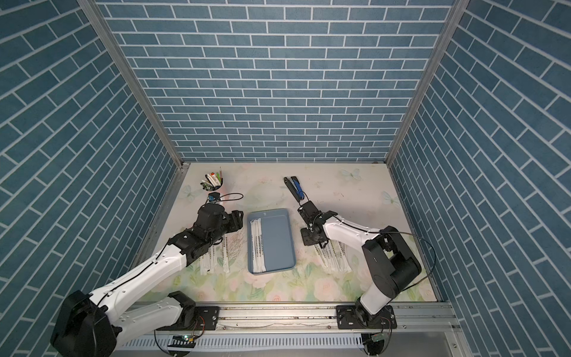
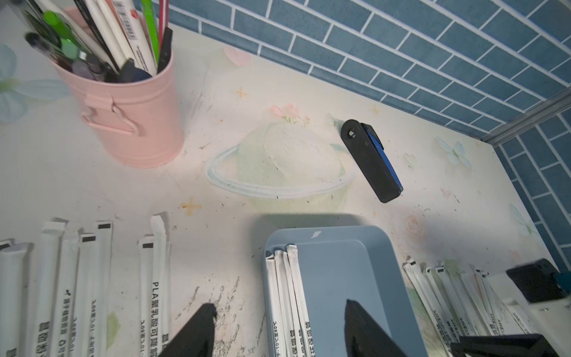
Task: Put the straws into the storage box
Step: Pick up the straw from the center of the board.
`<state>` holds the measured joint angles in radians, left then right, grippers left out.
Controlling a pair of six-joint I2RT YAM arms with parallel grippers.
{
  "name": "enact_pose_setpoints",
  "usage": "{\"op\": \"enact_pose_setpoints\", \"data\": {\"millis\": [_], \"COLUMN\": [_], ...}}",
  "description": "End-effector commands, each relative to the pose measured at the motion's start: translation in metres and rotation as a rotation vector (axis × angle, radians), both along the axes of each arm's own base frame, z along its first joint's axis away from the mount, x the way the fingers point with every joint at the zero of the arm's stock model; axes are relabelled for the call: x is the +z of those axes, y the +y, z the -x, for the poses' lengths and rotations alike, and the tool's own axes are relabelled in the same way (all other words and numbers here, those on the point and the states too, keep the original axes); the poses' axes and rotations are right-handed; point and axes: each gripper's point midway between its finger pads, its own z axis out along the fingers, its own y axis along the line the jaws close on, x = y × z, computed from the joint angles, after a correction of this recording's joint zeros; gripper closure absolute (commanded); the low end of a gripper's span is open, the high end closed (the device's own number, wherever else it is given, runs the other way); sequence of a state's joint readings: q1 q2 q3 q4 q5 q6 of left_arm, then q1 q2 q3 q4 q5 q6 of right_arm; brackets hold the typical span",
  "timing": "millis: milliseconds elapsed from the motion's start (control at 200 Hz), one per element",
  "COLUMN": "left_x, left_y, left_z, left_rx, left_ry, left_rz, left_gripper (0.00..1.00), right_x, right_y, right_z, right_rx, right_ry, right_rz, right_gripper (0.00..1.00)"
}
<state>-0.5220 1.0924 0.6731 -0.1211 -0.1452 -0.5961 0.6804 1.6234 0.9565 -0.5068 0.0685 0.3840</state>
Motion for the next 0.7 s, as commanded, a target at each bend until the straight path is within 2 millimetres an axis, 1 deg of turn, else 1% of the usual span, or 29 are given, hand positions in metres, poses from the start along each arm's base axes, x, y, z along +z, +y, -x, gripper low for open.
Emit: {"op": "enact_pose_setpoints", "data": {"millis": [0, 155, 330, 465, 695], "left_x": [-0.003, -0.006, -0.007, -0.01, -0.011], "left_y": [-0.007, -0.008, -0.01, -0.01, -0.01], "left_z": [0.0, 0.001, 0.0, 0.001, 0.002], "left_rx": [-0.022, -0.028, -0.034, -0.033, -0.033], "left_ry": [0.004, 0.009, 0.009, 0.014, 0.012], "left_rz": [0.041, 0.041, 0.052, 0.055, 0.059], "left_gripper": [0.31, 0.32, 0.32, 0.32, 0.33], "right_x": [-0.003, -0.01, -0.023, -0.025, -0.027], "right_y": [-0.002, -0.003, -0.006, -0.008, -0.009], "right_z": [-0.005, -0.004, 0.002, 0.006, 0.011], "right_rx": [0.025, 0.024, 0.012, -0.003, -0.022], "right_ry": [-0.009, 0.002, 0.025, 0.028, 0.04], "right_rz": [0.041, 0.048, 0.048, 0.039, 0.023], "right_gripper": [0.77, 0.77, 0.82, 0.87, 0.9]}}
